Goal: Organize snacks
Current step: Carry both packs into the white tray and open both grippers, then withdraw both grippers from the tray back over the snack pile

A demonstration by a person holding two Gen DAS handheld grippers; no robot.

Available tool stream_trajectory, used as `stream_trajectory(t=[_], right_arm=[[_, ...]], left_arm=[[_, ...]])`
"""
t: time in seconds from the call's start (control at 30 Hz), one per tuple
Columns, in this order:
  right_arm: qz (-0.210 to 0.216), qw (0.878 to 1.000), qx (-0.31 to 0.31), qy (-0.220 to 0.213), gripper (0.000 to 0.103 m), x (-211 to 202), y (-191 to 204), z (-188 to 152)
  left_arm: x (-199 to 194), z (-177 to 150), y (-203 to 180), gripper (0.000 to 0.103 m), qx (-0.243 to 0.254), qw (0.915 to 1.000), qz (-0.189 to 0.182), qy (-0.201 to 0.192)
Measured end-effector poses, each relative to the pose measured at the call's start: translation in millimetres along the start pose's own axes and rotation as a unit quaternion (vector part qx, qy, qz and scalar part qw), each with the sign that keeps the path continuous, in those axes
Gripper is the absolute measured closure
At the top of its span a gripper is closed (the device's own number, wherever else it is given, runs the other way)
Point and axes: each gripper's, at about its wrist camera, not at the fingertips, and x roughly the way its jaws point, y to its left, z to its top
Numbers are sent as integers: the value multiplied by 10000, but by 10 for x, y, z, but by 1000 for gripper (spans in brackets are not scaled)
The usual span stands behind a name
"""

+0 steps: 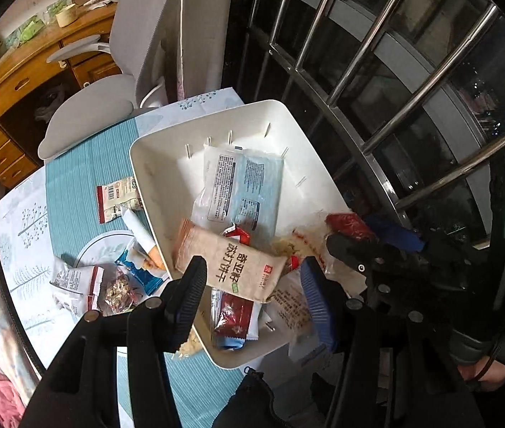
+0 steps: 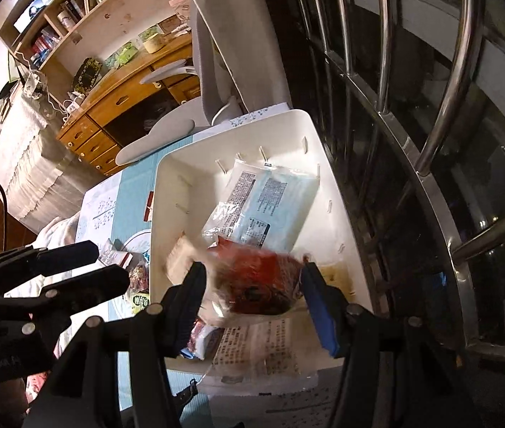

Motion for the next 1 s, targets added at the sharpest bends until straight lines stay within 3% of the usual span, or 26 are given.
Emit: stream_trajectory(t=[0.07,0.13,0.3,0.53,0.87,1.0], right_arm=[[-155,9998,-87,17,34,22,6,11],[-127,9999,-58,0,29,24,4,0],[22,9999,122,58,29,26,22,-34],[80,9993,325,175,29,21,149,-116],[76,9985,410,356,29,77,618,-346],[84,9977,569,353,28,82,830,-470]], left_arm=[[20,1,14,49,-40,10000,-2,33],[34,-2,36,49,-82,10000,-5,52],[-11,-56,111,49,-164,9999,-33,33],[-142,-246,280,39,-311,9995,-15,-20],[-342,-766,887,35,-834,9964,152,94],[-478,-953,1140,28,-881,9959,188,114]])
